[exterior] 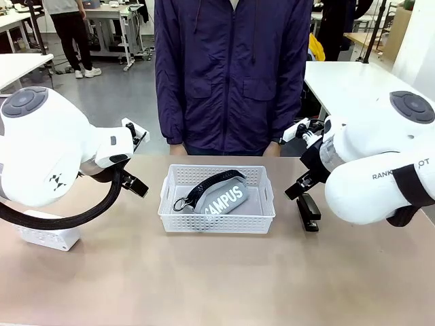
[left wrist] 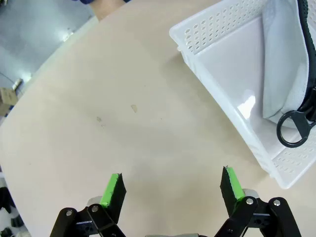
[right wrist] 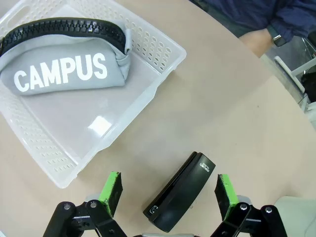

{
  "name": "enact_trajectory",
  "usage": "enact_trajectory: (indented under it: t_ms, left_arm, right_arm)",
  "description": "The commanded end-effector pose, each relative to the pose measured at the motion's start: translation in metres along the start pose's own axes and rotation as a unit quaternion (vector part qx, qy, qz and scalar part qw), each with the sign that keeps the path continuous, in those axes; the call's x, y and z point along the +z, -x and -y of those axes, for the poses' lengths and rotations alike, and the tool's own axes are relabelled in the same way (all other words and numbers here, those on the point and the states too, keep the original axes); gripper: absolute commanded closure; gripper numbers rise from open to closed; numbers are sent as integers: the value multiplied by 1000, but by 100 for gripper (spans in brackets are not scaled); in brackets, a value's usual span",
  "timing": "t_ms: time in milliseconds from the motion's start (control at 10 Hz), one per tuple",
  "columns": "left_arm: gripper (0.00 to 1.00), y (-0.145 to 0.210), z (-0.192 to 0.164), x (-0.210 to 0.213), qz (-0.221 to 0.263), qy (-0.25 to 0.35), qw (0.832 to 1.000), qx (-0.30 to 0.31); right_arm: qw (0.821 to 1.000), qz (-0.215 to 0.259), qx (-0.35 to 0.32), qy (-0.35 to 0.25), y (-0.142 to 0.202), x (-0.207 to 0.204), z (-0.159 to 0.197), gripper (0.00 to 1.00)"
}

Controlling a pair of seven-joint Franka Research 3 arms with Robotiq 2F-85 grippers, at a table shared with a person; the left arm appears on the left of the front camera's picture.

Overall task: Efficiently arrange items inside the basket to fit them all.
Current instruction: Pick up the Digital clock and place it inside the Organizing basket.

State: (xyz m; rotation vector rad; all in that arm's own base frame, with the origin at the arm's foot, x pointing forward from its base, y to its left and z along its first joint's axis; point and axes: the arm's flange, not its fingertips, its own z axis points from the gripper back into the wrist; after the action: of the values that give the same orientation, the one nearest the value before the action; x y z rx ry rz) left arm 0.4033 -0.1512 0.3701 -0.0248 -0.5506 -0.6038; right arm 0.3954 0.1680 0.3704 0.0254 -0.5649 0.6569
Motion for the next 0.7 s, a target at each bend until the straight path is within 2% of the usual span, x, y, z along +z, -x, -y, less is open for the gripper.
enact_trajectory:
  t_ms: [0, 600]
  left_arm:
    - [0, 0, 0, 0, 0, 0, 1000, 0]
    - [0, 0, 0, 0, 0, 0, 1000, 0]
  right_arm:
    - [1000, 0, -1, 0, 0, 0, 0, 0]
    - [1000, 0, -1, 0, 0, 0, 0, 0]
